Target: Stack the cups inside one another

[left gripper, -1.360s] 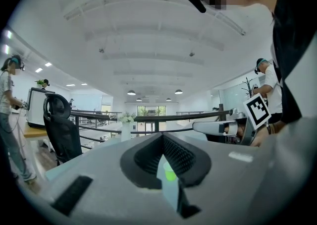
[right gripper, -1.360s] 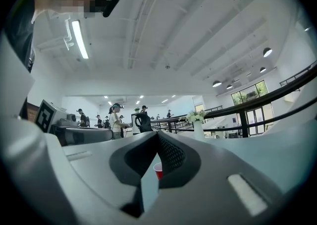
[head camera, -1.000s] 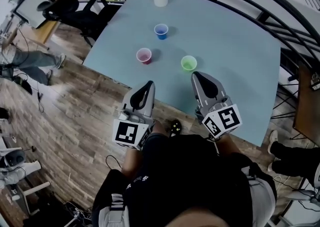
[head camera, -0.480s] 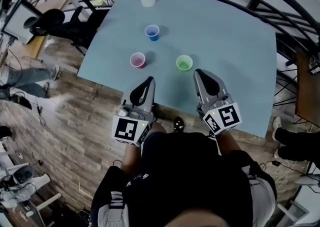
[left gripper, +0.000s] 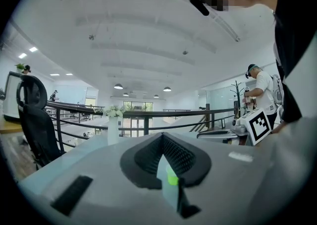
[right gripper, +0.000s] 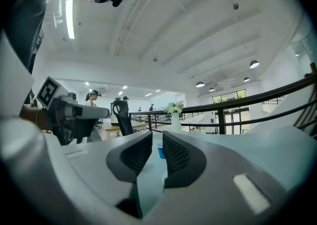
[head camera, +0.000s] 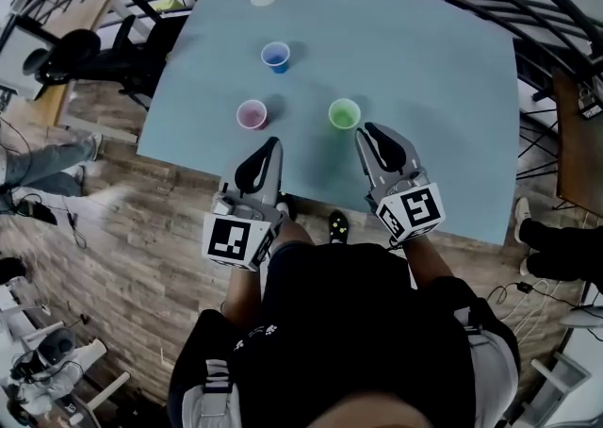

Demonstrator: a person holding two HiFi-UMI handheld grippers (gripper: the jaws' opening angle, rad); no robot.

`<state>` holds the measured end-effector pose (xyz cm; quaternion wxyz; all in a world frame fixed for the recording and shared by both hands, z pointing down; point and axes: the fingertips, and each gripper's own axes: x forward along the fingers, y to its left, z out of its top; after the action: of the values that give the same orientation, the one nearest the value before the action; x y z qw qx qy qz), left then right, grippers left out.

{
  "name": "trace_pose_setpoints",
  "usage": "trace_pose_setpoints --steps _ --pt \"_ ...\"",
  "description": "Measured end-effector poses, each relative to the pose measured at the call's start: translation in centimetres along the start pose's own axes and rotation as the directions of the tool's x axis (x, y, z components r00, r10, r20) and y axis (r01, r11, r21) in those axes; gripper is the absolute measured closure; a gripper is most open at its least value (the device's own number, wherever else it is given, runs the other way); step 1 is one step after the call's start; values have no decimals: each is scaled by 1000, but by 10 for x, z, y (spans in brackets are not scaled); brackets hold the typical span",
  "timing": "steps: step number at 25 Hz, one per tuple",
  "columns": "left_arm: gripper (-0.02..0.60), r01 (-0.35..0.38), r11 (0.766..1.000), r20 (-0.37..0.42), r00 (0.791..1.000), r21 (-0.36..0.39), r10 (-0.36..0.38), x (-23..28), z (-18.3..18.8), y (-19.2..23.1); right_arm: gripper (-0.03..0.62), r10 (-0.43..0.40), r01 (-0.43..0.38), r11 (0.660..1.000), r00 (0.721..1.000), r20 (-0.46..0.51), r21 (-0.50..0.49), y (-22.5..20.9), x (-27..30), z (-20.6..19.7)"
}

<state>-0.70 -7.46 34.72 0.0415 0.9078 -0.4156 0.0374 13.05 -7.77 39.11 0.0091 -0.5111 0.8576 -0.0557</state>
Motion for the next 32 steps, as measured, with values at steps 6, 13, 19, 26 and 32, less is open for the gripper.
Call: trace_pose_setpoints --steps 6,13,19,26,32 --pt "588 8 1000 -16 1000 3 -8 7 -2 15 460 -25 25 1000 999 -35 0 -6 15 -21" --pt "588 15 1000 -35 999 10 -14 19 -3 34 412 -60 59 998 994 -88 -12 -19 35 -44" --pt "588 12 1000 -53 999 10 -11 26 -7 48 361 -66 64 998 983 -171 -18 -26 54 -74" --pt "588 -7 1000 -70 997 4 8 30 -10 68 306 -112 105 994 967 -230 -43 -37 71 -99" --pt "588 -21 1000 -83 996 5 21 30 -13 78 252 -144 131 989 951 -274 -65 -46 79 -118"
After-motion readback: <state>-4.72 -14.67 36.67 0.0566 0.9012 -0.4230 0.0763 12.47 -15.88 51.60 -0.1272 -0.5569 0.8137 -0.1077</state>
